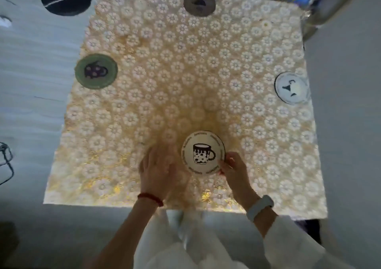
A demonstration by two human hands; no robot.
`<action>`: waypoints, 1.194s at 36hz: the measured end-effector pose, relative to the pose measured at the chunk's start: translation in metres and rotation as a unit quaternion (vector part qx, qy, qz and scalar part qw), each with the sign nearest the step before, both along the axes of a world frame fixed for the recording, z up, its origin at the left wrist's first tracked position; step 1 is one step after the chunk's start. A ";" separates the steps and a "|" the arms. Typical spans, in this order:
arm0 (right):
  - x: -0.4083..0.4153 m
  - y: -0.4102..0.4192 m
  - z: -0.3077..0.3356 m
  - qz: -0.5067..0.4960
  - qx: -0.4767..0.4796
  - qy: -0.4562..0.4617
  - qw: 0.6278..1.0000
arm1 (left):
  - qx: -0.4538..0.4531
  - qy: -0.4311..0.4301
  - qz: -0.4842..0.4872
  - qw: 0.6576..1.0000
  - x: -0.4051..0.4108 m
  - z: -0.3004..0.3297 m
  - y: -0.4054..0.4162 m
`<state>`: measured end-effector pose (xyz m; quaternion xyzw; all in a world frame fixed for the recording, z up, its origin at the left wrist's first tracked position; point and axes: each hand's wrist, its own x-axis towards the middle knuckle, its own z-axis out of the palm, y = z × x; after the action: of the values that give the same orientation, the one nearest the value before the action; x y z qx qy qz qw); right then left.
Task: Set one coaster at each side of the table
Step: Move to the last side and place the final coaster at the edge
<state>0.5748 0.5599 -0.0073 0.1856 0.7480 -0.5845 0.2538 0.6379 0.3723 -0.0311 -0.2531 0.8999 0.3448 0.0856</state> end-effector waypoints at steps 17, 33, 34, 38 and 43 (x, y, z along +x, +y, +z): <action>0.071 0.017 -0.021 0.189 0.182 -0.009 0.965 | -0.046 -0.058 -0.057 0.996 0.065 -0.024 0.045; 0.057 0.024 -0.015 0.251 0.216 0.005 0.943 | -0.054 -0.016 -0.120 0.991 0.080 -0.030 0.043; 0.059 0.023 -0.015 0.253 0.222 0.011 0.942 | -0.054 -0.017 -0.118 0.991 0.081 -0.030 0.043; 0.068 0.008 -0.013 0.276 0.261 0.054 0.923 | -0.062 -0.016 -0.110 0.992 0.084 -0.029 0.029; 0.081 0.013 -0.014 0.302 0.305 0.111 0.896 | -0.078 -0.022 -0.103 0.991 0.084 -0.026 0.030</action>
<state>0.6558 0.5725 -0.0217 -0.0467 0.9331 -0.2396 0.2641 0.7215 0.4024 -0.0570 -0.1721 0.9433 0.2569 0.1206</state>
